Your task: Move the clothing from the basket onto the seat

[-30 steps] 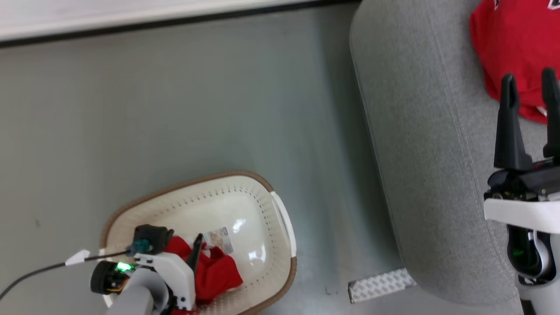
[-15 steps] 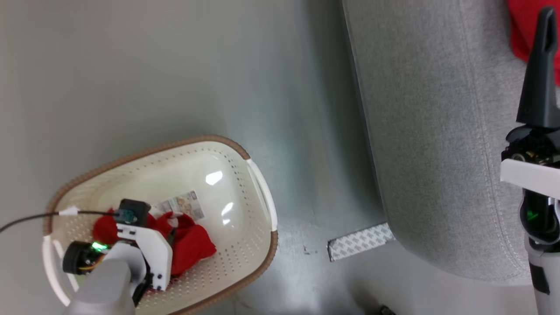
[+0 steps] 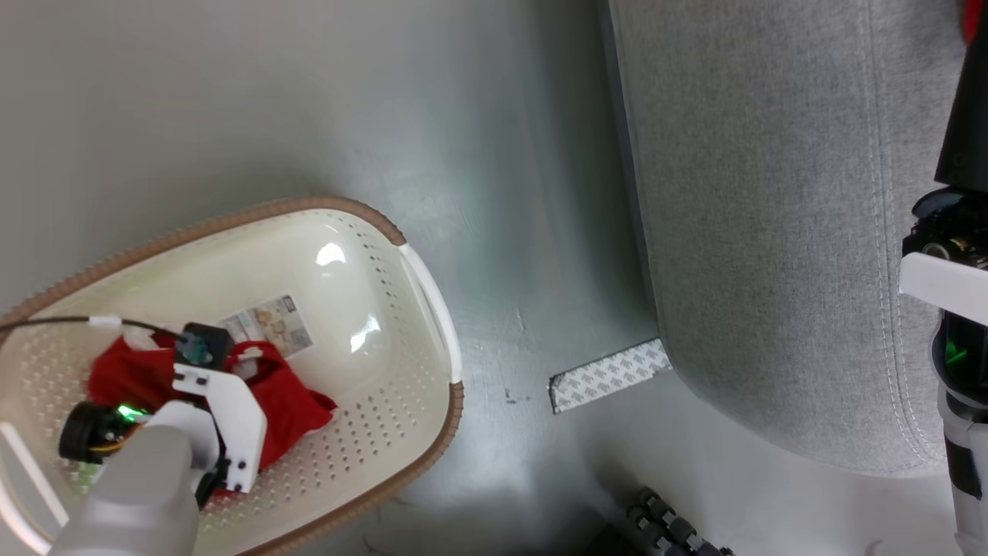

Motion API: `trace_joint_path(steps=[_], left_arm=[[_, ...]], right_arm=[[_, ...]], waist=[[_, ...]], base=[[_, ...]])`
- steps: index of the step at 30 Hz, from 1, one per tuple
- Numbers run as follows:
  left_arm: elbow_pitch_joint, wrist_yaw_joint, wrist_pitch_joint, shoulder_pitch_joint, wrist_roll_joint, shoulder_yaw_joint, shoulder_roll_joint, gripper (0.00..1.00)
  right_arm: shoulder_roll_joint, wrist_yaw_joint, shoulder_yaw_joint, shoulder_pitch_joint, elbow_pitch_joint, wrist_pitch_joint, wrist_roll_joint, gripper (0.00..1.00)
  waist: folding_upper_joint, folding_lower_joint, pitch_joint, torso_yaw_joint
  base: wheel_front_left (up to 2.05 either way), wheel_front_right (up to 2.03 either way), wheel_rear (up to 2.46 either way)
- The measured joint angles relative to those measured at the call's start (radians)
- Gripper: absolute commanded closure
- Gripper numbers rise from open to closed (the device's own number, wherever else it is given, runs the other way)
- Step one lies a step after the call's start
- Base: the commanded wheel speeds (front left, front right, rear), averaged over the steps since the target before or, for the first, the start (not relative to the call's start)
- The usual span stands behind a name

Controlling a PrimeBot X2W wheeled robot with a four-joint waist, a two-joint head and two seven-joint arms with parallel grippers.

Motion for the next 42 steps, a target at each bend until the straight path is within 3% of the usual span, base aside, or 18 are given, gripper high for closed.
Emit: trace_joint_path(steps=[9, 10, 11, 13, 14, 25, 32, 42], left_arm=[[-0.005, -0.005, 0.154, -0.032, -0.011, -0.021, 0.003, 0.00], [-0.004, -0.006, 0.179, -0.032, -0.015, -0.023, 0.003, 0.04], [-0.004, -0.006, 0.193, -0.032, -0.018, -0.024, 0.001, 0.22], [0.000, -0.009, 0.207, -0.031, -0.022, -0.028, 0.002, 0.93], [0.002, -0.009, 0.198, -0.030, -0.025, -0.030, 0.003, 1.00], [0.004, -0.009, 0.097, -0.023, -0.072, -0.056, 0.000, 1.00], [-0.004, -0.009, 0.006, 0.032, -0.125, -0.082, -0.077, 1.00], [-0.093, -0.009, -0.174, 0.164, -0.266, -0.156, -0.169, 1.00]], right_arm=[[0.005, 0.000, -0.011, -0.001, -0.004, 0.000, -0.010, 0.00], [0.004, 0.000, -0.012, -0.001, -0.004, 0.000, -0.010, 0.00], [0.004, 0.000, -0.012, -0.001, -0.004, 0.000, -0.010, 0.00], [0.004, 0.000, -0.013, -0.001, -0.004, 0.000, -0.012, 0.00], [0.004, 0.000, -0.013, -0.001, -0.004, 0.000, -0.015, 0.00], [0.017, 0.000, -0.007, -0.012, 0.019, 0.000, -0.022, 0.00], [-0.009, 0.000, -0.008, 0.005, 0.045, 0.000, -0.035, 0.00], [-0.068, 0.000, 0.000, 0.118, 0.107, 0.000, -0.051, 0.00]], waist=[[0.0001, -0.0003, 0.034, -0.004], [0.0002, -0.0002, 0.034, -0.004], [0.0001, -0.0002, 0.035, -0.003], [0.0002, -0.0002, 0.034, -0.003], [0.0001, -0.0002, 0.034, -0.003], [0.0001, -0.0001, -0.016, -0.004], [0.0001, -0.0001, -0.130, 0.024], [0.0001, -0.0002, -0.380, 0.087]], base=[[0.00, 0.00, 0.00], [0.00, 0.00, 0.00], [0.00, 0.00, 0.00], [0.00, 0.00, 0.00], [0.00, 0.00, 0.00], [0.00, 0.00, 0.00], [0.00, 0.00, 0.00], [0.00, 0.00, 0.00]])
